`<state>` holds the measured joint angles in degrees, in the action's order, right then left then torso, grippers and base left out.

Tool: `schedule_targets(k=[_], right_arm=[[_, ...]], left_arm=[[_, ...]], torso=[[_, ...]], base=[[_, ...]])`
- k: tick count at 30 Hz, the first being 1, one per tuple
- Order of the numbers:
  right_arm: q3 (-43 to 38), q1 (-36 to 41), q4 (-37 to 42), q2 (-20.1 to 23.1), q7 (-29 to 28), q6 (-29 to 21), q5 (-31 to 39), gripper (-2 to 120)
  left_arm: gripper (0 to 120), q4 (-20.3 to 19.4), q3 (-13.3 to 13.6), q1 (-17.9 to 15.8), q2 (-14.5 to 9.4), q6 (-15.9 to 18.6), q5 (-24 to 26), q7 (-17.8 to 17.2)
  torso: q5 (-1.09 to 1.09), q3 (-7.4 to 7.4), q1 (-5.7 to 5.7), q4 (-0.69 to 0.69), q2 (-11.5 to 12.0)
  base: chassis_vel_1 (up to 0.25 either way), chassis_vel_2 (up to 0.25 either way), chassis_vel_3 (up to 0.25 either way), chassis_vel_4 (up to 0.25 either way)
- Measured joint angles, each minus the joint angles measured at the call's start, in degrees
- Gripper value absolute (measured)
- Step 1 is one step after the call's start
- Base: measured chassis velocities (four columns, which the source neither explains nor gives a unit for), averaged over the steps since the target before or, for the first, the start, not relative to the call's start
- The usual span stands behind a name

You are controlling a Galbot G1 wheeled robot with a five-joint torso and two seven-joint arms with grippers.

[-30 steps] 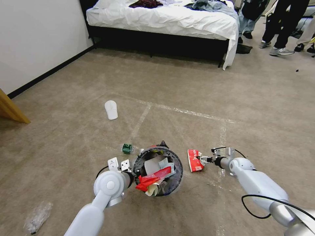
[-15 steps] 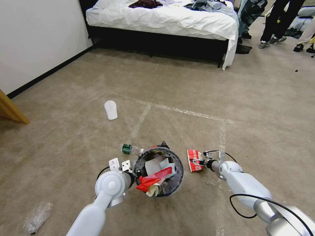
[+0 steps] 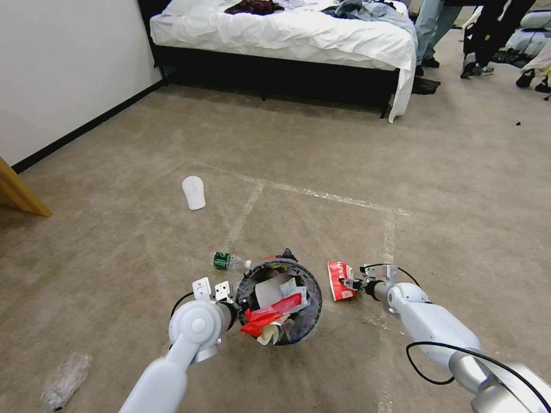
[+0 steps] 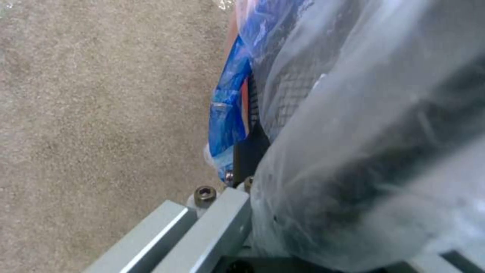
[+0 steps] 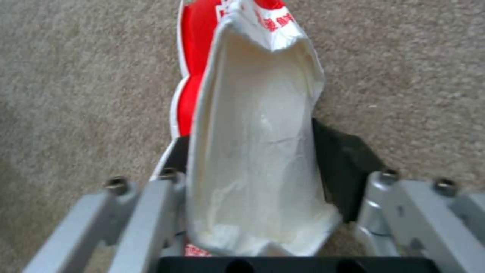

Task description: Pick up the trash bin and place the garbage on the floor into it.

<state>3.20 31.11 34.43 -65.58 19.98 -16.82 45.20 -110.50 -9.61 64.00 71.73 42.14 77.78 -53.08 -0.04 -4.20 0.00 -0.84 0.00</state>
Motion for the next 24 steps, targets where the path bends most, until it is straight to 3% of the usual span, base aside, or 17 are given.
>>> schedule_targets(k=[4,7,13,24], right_arm=[[-0.1,0.2,0.4,0.2,0.1,0.0,0.0,35],[-0.2,0.4,0.7,0.5,0.2,0.0,0.1,19],[-0.3,0.5,1.0,0.6,0.2,0.1,0.1,2],[-0.6,1.2,3.8,3.2,-0.4,0.3,0.8,1]], left_arm=[[0,0.0,0.0,0.1,0.0,0.0,-0.1,0.0],[0,-0.1,0.0,0.2,0.1,0.0,-0.2,0.0],[0,-0.1,0.0,0.2,0.4,0.0,-0.5,0.0],[0,0.3,-0.3,-0.1,0.4,0.0,-0.7,0.0]], torso=[[0.01,0.00,0.00,0.01,0.0],[0.02,0.00,0.00,0.00,0.0],[0.02,0.00,0.00,-0.01,0.0],[0.03,-0.01,0.00,-0.04,0.0]], base=[[0.000,0.000,0.000,0.000],[0.000,0.000,0.000,0.000],[0.000,0.000,0.000,0.000],[0.000,0.000,0.000,0.000]])
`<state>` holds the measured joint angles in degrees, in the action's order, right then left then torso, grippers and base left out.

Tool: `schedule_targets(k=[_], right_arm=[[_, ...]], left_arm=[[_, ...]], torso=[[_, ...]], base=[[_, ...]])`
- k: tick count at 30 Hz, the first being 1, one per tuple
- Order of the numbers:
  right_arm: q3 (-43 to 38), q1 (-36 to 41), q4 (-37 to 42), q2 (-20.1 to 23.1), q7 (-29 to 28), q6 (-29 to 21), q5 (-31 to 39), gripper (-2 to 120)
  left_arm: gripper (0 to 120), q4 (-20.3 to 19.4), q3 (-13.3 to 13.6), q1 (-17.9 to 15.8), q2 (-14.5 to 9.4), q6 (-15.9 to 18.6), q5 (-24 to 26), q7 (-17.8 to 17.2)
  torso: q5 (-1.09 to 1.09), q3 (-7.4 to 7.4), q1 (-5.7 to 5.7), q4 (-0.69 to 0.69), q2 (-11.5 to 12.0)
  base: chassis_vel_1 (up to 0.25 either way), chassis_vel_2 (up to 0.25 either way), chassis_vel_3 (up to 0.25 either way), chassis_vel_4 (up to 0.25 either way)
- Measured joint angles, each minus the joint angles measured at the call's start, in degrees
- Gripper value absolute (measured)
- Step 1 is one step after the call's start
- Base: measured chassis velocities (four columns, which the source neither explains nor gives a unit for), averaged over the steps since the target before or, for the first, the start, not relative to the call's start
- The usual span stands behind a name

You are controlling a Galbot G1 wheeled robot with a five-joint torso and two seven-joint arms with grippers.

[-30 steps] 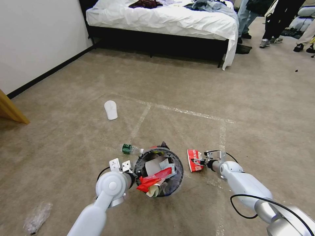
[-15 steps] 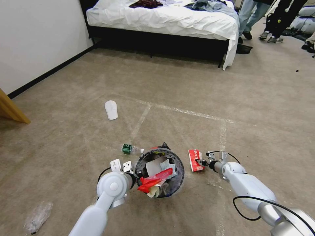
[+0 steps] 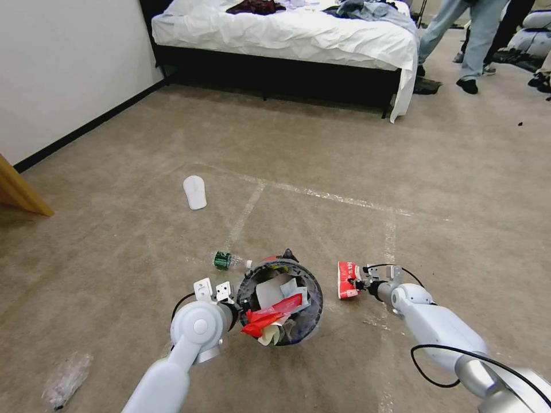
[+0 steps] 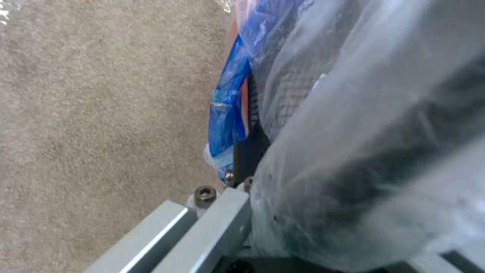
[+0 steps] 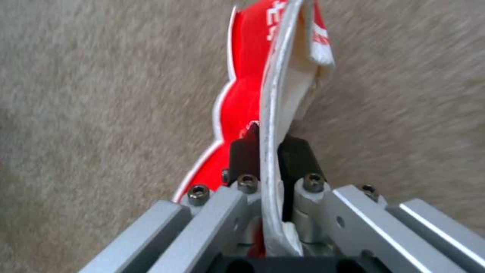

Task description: Pick up the trash bin and place the garbage on the floor into it.

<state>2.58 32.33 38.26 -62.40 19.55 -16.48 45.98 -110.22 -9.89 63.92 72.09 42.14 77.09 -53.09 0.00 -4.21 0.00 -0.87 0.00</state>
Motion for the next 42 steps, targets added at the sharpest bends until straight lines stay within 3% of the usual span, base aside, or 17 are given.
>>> schedule_targets(k=[9,20,22,26,28,29,31,35,38,42], right_arm=[[-0.9,1.6,8.4,5.5,-1.0,-0.9,2.7,0],[-7.5,13.1,31.3,14.8,-3.2,-2.0,7.4,0],[-10.5,18.1,39.1,18.9,-3.2,-2.1,8.3,0],[-12.0,20.5,42.7,21.4,-3.0,-1.6,8.9,0],[-13.1,22.4,48.2,25.1,-0.1,1.0,9.3,0],[-13.1,22.4,48.2,25.1,-0.1,1.0,9.3,0],[-13.2,22.9,51.7,26.7,2.9,3.5,9.3,0],[-13.3,24.0,57.6,28.5,8.0,6.7,9.5,0],[-13.5,24.4,59.3,29.0,9.8,7.8,9.5,0],[-14.0,25.0,65.0,30.8,14.4,10.7,9.9,0]], left_arm=[[0,0.2,-0.3,-0.6,-1.4,0.0,0.0,0.2],[0,-0.8,-0.8,-0.6,-3.0,0.0,3.1,-1.3],[0,-1.7,-0.8,-1.3,-4.1,0.0,8.4,-3.9],[0,-2.4,-0.8,-1.8,-4.7,0.0,12.2,-6.0],[0,-4.6,-1.6,-2.4,-6.1,0.0,20.0,-12.8],[0,-4.6,-1.6,-2.4,-6.1,0.0,20.0,-12.8],[0,-6.7,-2.5,-2.4,-7.2,0.0,25.3,-16.9],[0,-10.6,-3.2,-1.8,-9.2,0.0,30.8,-20.5],[0,-11.5,-3.4,-1.7,-9.8,0.0,32.3,-21.4],[0,-15.2,-3.4,-1.1,-12.5,0.0,37.2,-23.3]], torso=[[0.00,0.00,0.00,0.00,0.0],[-0.01,0.01,0.00,0.00,0.0],[-0.02,0.01,0.00,0.01,0.0],[0.02,0.01,0.00,-0.01,0.0],[0.01,0.01,0.00,-0.01,0.0],[0.01,0.01,0.00,-0.01,0.0],[0.00,0.01,0.00,0.05,0.0],[0.00,0.02,0.00,0.03,0.0],[0.00,0.01,0.00,0.01,0.0],[0.01,0.01,0.00,0.03,0.0]], base=[[0.000,0.000,0.000,0.000],[0.000,0.000,0.000,0.000],[0.000,0.000,0.000,0.000],[0.000,0.000,0.000,0.000],[0.000,0.000,0.000,0.000],[0.000,0.000,0.000,0.000],[0.000,0.000,0.000,0.000],[0.000,0.000,0.000,0.000],[0.000,0.000,0.000,0.000],[0.000,0.000,0.000,0.000]])
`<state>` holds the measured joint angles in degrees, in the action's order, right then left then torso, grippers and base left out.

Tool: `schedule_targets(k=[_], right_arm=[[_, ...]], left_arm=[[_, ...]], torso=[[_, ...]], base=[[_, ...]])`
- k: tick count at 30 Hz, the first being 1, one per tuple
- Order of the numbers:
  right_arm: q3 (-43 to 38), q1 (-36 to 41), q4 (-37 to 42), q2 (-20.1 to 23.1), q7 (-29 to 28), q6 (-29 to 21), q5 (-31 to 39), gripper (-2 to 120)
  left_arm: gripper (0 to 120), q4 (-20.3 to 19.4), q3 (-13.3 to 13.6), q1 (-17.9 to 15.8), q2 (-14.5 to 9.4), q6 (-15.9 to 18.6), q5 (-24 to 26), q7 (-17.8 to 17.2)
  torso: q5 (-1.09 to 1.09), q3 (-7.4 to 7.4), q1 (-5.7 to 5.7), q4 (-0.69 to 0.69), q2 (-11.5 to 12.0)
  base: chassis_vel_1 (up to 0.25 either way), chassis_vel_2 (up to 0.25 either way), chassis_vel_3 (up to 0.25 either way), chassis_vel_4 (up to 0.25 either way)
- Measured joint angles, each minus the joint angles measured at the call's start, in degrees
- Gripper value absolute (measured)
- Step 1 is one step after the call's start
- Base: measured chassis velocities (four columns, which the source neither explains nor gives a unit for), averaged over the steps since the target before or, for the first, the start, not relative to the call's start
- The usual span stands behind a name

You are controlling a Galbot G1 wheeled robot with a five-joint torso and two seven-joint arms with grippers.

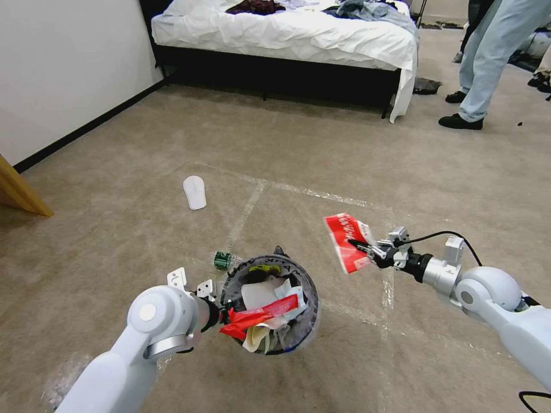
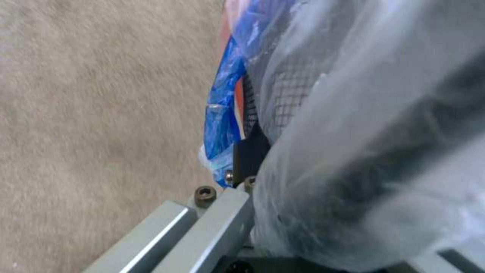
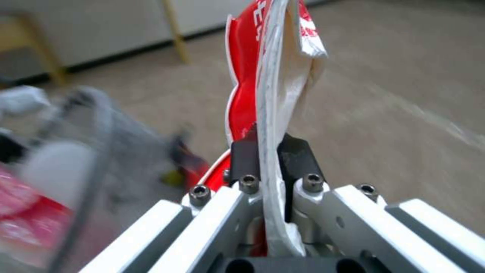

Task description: Pick up the trash bin and place the garbage on the floor into it.

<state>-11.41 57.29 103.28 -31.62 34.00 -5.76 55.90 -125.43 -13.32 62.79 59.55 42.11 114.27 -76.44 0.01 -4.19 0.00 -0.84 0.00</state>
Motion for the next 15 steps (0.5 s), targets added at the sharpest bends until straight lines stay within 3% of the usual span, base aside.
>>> schedule_targets(k=[7,15], right_arm=[[0.6,-0.1,7.4,2.4,4.6,2.6,1.2,0],[1.5,0.7,15.2,4.6,6.8,3.8,1.8,0]], left_arm=[[0,-3.7,0.3,0.6,-3.0,0.0,3.1,-1.3],[0,-4.4,0.3,0.8,-3.2,0.0,3.1,-1.3]], torso=[[0.00,0.00,0.00,-0.01,0.0],[0.00,0.00,0.00,-0.02,0.0]], base=[[0.000,0.000,0.000,0.000],[0.000,0.000,0.000,0.000]])
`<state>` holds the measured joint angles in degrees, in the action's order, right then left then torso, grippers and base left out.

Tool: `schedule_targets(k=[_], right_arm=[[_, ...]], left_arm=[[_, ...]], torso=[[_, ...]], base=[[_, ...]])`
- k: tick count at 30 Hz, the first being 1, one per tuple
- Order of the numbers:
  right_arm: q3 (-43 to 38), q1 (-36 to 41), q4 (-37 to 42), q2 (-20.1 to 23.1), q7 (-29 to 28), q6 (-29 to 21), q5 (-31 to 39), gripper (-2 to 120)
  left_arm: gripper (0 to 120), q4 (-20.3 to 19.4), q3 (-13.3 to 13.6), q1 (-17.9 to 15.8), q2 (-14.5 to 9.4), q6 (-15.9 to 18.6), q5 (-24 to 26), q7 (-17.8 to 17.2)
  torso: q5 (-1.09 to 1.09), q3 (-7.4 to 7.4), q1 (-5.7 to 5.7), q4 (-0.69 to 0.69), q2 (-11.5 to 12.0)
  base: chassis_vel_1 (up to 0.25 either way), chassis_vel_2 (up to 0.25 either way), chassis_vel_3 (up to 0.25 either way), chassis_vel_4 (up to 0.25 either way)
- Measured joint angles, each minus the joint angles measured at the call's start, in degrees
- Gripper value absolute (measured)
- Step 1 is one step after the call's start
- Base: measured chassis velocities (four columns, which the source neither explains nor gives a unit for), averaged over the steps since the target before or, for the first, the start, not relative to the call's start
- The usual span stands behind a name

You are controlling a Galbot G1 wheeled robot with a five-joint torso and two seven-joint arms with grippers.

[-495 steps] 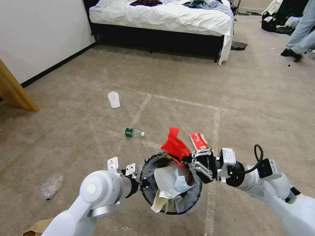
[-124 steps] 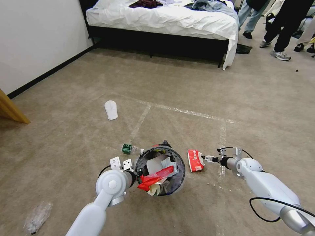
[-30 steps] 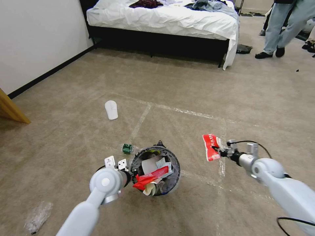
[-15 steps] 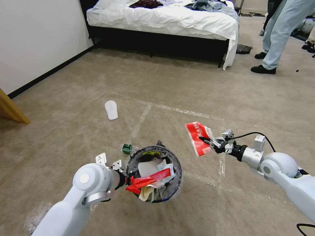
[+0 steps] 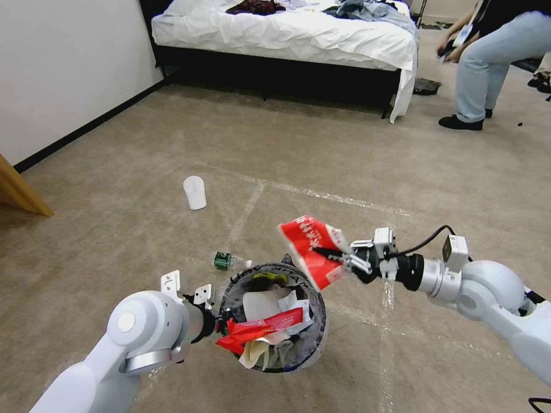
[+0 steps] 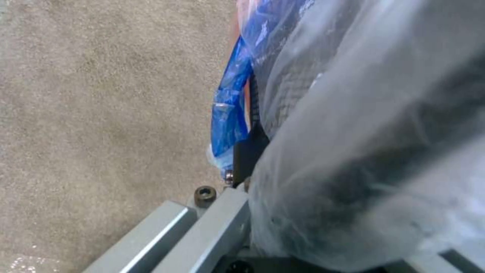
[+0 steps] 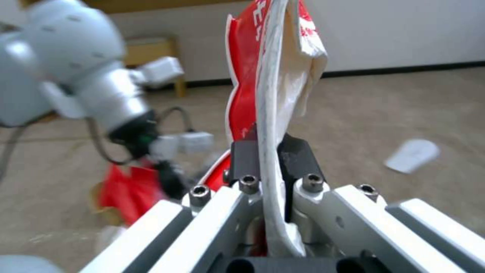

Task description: Pick up the trash bin and place the garbage on the floor into it.

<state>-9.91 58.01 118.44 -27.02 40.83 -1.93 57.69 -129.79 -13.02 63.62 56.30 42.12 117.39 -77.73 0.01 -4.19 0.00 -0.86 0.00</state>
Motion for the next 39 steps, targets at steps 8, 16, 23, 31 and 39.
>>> schedule_targets(k=[8,16,23,31,39], right_arm=[[-0.3,3.3,6.2,2.4,-0.3,0.3,-1.0,0],[0.3,7.0,5.9,2.1,0.9,1.0,-6.0,0],[2.1,6.7,0.6,-0.8,2.2,3.7,-13.6,0],[3.6,5.5,-4.6,-4.0,2.7,7.0,-20.3,0],[5.9,3.1,-8.1,-7.0,4.1,8.6,-24.7,0]], left_arm=[[0,-1.0,-0.2,0.0,-0.1,0.0,-0.1,-0.1],[0,-1.4,-0.4,0.7,0.0,0.0,-0.5,-0.1],[0,-1.6,0.0,0.6,0.9,-0.1,-0.5,0.0],[0,-1.8,0.5,0.8,1.3,-0.1,-0.5,0.1],[0,-1.8,1.5,0.6,1.8,-0.1,-0.6,0.0]], torso=[[0.00,0.00,0.00,-0.01,0.0],[-0.01,0.00,0.00,0.00,0.0],[-0.01,0.00,0.00,0.00,0.0],[-0.01,0.00,0.00,0.00,0.0],[-0.01,0.00,0.00,0.00,0.0]], base=[[0.000,0.000,0.000,0.000],[0.000,0.000,0.000,0.000],[0.000,0.000,0.000,0.000],[0.000,0.000,0.000,0.000],[0.000,0.000,0.000,0.000]])
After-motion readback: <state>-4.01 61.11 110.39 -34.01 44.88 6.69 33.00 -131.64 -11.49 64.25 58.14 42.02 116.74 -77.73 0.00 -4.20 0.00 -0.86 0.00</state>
